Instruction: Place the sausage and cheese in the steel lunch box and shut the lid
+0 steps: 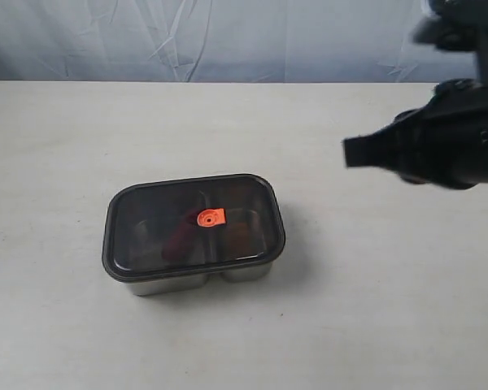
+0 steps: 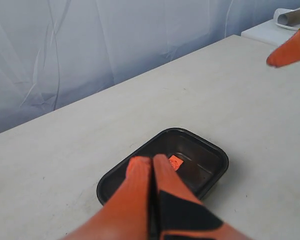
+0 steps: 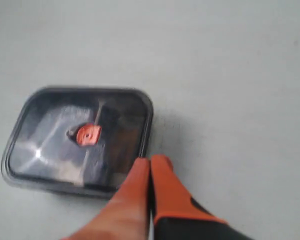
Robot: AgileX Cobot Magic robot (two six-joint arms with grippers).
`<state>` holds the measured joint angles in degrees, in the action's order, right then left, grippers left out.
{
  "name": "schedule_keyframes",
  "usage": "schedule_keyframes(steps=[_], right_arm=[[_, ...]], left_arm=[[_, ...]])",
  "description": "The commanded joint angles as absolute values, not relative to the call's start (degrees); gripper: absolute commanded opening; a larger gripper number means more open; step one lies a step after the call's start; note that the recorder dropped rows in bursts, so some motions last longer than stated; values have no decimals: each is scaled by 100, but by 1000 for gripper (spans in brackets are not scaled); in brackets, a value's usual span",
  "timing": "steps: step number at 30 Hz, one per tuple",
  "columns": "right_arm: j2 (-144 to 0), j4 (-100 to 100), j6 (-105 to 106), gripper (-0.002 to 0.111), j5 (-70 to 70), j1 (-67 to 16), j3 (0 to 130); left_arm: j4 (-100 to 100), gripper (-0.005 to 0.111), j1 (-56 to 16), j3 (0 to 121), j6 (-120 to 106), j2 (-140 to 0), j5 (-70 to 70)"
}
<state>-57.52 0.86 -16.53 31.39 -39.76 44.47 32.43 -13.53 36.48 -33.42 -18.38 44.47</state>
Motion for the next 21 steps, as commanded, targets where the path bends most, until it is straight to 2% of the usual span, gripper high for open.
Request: schedule_keyframes(steps=[1, 5, 8, 14, 21], right_arm=[[-4927, 694, -1649, -1, 3109, -2377, 4424], [-4037, 588, -1565, -1, 3096, -728, 4424], [-3371, -456, -1393, -1, 3172, -111, 4424], [-2809, -1403, -1393, -1, 3880, 68, 4343], [-2009, -1307, -1393, -1, 2046, 79, 2620]], left_arm=[[3281, 0, -1377, 3622, -3312, -1804, 4461], [3281, 0, -1377, 3622, -3312, -1804, 4461], [3281, 0, -1377, 3622, -3312, -1804, 4461], [3281, 0, -1377, 3622, -3312, -1804, 4461], [3281, 0, -1377, 3622, -3312, -1804, 4461]])
